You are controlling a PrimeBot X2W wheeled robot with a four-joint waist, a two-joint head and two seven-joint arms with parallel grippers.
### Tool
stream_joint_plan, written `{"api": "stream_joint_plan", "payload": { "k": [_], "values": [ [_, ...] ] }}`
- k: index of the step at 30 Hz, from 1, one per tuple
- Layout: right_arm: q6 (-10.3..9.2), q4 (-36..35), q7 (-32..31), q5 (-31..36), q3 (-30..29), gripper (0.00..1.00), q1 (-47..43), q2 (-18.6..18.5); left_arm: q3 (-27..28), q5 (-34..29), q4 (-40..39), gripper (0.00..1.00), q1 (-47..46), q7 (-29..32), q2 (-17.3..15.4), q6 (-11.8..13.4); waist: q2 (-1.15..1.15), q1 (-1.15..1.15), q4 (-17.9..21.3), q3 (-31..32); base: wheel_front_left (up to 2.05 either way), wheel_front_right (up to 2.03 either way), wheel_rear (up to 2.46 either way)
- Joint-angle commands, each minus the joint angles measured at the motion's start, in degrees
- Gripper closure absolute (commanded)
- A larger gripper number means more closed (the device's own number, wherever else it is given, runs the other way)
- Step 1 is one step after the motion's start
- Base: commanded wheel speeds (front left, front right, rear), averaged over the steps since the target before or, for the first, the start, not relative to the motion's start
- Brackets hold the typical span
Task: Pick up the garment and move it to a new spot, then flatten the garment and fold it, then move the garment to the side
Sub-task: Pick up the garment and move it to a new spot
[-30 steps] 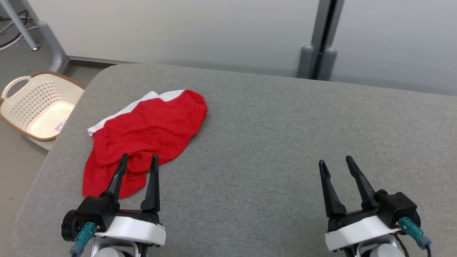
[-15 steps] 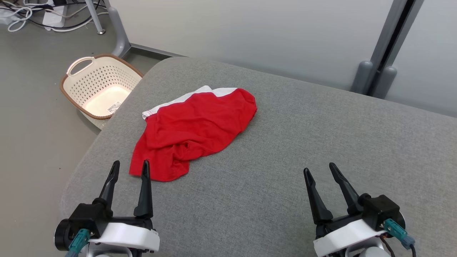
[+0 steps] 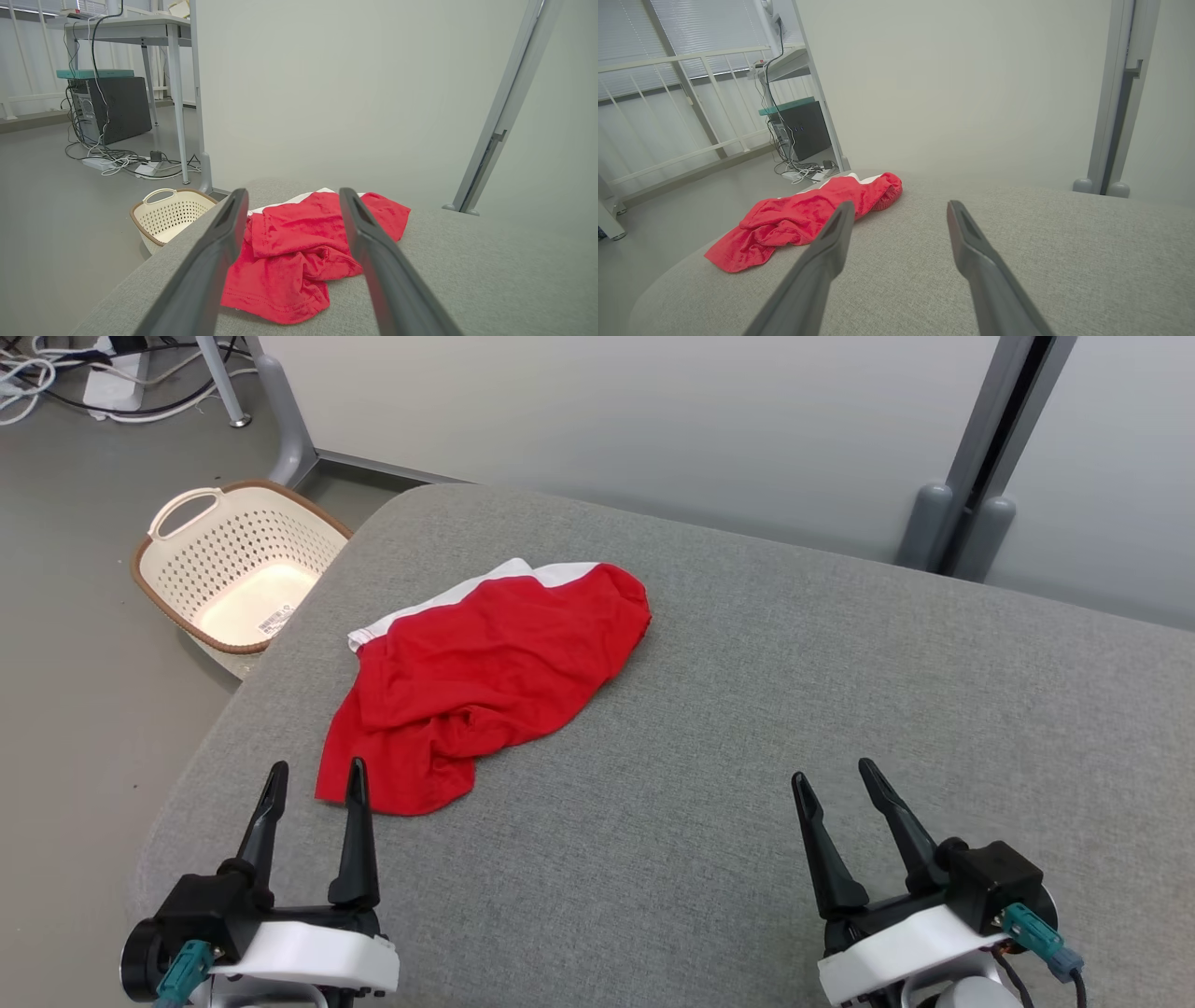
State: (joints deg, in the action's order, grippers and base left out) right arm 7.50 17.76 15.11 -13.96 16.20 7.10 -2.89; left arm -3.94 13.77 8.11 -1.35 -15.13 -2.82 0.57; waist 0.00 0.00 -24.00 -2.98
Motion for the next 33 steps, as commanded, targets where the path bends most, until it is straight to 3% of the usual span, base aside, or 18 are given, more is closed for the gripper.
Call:
{"api": "stream_joint_plan", "payload": {
  "k": [1, 12, 17, 21, 27, 33],
  "values": [
    [-0.02, -0.1, 0.1, 0.0, -0.1, 0.0, 0.7, -0.1, 0.5, 0.1, 0.1, 0.0, -0.2, 0.0, -0.2, 0.0, 0.0, 0.0, 0.5, -0.3, 0.0, 0.0, 0.0],
    [-0.03, -1.9, 0.1, 1.9, -2.7, 0.0, 2.6, -2.7, 5.8, -1.0, 6.6, 0.0, -7.4, 0.0, -0.5, -2.7, 0.0, 0.0, 3.3, -6.5, 0.0, 0.0, 0.0],
    [-0.03, -4.8, -0.8, 3.1, -6.8, 0.0, 3.9, -6.4, 8.4, 0.0, 17.0, 0.0, -16.8, 0.0, -3.8, -5.6, 0.0, 0.0, 5.0, -12.5, 0.0, 0.0, 0.0],
    [-0.03, -8.3, -2.9, 4.1, -9.3, 0.0, 3.9, -8.9, 7.2, 0.6, 26.6, 0.0, -24.4, 2.0, -6.8, -6.9, 0.0, 0.0, 5.7, -16.5, 0.0, 0.0, 0.0],
    [-0.03, -13.1, -5.5, 4.8, -10.8, 0.0, 3.7, -10.5, 5.8, 4.2, 39.5, 0.0, -34.2, 7.7, -10.0, -8.0, 0.0, 0.0, 7.3, -20.6, 0.0, 0.0, 0.0],
    [-0.03, -16.0, -6.9, 5.6, -10.3, 0.0, 3.5, -10.8, 3.0, 8.3, 47.6, 0.0, -40.6, 11.0, -11.9, -8.0, 0.0, 0.0, 9.2, -23.5, 0.0, 0.0, 0.0]
  ]
}}
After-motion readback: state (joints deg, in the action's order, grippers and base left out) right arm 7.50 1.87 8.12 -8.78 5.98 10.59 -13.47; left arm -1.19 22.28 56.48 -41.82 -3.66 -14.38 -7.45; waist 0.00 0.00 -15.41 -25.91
